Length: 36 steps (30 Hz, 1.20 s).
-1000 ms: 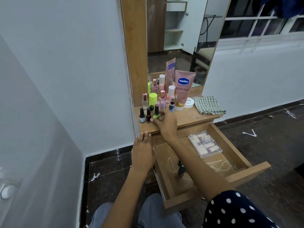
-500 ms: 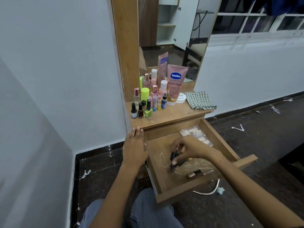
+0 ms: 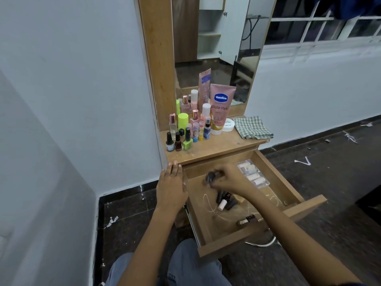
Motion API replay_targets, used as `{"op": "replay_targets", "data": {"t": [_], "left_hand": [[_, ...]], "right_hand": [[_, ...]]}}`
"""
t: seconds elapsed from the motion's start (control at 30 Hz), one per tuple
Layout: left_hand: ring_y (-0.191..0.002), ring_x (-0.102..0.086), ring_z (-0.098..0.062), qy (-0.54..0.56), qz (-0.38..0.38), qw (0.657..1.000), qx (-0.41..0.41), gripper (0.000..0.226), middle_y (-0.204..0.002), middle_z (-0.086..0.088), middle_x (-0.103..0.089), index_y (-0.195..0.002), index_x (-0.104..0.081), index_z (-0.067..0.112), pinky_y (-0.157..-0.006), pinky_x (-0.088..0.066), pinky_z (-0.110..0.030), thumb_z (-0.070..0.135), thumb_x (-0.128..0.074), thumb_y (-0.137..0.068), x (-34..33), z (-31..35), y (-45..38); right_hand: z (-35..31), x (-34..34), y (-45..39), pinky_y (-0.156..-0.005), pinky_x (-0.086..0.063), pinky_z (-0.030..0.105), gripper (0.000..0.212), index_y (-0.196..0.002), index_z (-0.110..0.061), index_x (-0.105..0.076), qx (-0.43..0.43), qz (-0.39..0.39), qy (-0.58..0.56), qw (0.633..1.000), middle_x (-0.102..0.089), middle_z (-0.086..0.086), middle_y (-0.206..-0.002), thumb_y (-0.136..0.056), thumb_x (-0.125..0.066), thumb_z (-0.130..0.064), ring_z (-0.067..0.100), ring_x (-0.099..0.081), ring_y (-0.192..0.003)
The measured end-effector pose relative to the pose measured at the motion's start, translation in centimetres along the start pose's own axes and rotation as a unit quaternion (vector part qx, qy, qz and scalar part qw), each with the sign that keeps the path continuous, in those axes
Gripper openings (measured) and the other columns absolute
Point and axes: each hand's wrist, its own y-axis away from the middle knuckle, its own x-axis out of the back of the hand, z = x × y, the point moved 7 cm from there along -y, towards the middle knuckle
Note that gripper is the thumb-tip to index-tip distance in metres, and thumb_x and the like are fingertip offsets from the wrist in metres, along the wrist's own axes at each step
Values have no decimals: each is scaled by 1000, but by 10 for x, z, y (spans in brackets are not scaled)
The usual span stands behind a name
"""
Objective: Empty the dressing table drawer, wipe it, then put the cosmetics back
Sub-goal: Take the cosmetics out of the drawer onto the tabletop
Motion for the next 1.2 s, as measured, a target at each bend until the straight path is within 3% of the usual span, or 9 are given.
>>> {"op": "replay_targets", "data": {"t": [0.1,0.17,0.27,0.43,0.63,0.8,0.93,1.07,1.2], "left_hand": [[-146,-11,-23,2,1,1000,3,60,-158,-9,-15,-150,-17,9,-118,-10,-34,25,-39,-97,0,0,0],[-146,-11,-23,6,0,1000,6,60,-158,-9,-15,-150,-17,9,-119,-11,-35,25,-40,-97,1,0,0],[-146,-10,-23,7,-2,1000,5,60,-158,-9,-15,-150,-16,9,-119,-12,-35,25,-39,-97,1,0,0],[-146,-10,-23,4,-2,1000,3,60,-158,-9,-14,-150,-15,9,-119,-11,-35,25,-37,-97,0,0,0],[-146,-10,-23,-7,2,1000,0,59,-158,-9,-15,-150,-16,8,-118,-11,-34,24,-37,-97,0,1,0],[-146,-10,-22,-10,0,1000,-3,59,-158,-10,-15,-150,-16,8,-118,-10,-34,24,-36,-97,0,1,0],[-146,-10,-23,-8,0,1000,-7,59,-158,-10,-14,-150,-16,8,-118,-10,-34,24,-36,-97,-3,0,-1],[-146,-9,-23,-4,3,1000,-9,59,-158,-10,-14,-150,-17,8,-119,-11,-35,25,-36,-97,-4,-1,-1],[-146,-9,-22,-2,2,1000,-3,59,-158,-9,-14,-150,-17,8,-119,-10,-35,25,-36,-97,-1,-1,0]], "right_hand": [[-24,33,-22,-59,-41,8,17,-76,-20,-65,8,168,-29,985,-62,-11,-69,-70,-81,-21,-2,-56,-64],[-33,43,-38,-54,-37,10,17,-77,-16,-63,2,228,-29,973,-60,-8,-68,-71,-78,-20,0,-54,-62],[-32,40,-62,-52,-31,16,19,-75,-16,-57,-43,238,-2,970,-56,-5,-68,-73,-75,-20,8,-50,-63],[-26,31,-79,-67,-52,34,20,-84,-9,-65,-74,269,-19,960,-67,4,-79,-73,-76,-22,18,-62,-76],[-22,26,-81,-68,-54,28,20,-85,-14,-62,-47,261,-29,964,-62,-4,-76,-74,-79,-16,12,-60,-71],[-11,41,-62,-70,-55,23,22,-91,-9,-68,-7,266,-38,963,-69,1,-81,-73,-79,-13,10,-64,-71],[11,36,-28,-70,-56,28,14,-86,-16,-70,30,158,42,986,-70,-5,-78,-75,-78,-18,6,-64,-72],[57,23,-6,-75,-52,34,18,-92,-13,-67,-58,51,157,985,-68,1,-88,-76,-73,-20,14,-61,-82],[74,-12,-2,-87,-47,33,34,-118,-18,-62,-82,-59,252,962,-63,7,-116,-84,-60,-15,25,-59,-103]]}}
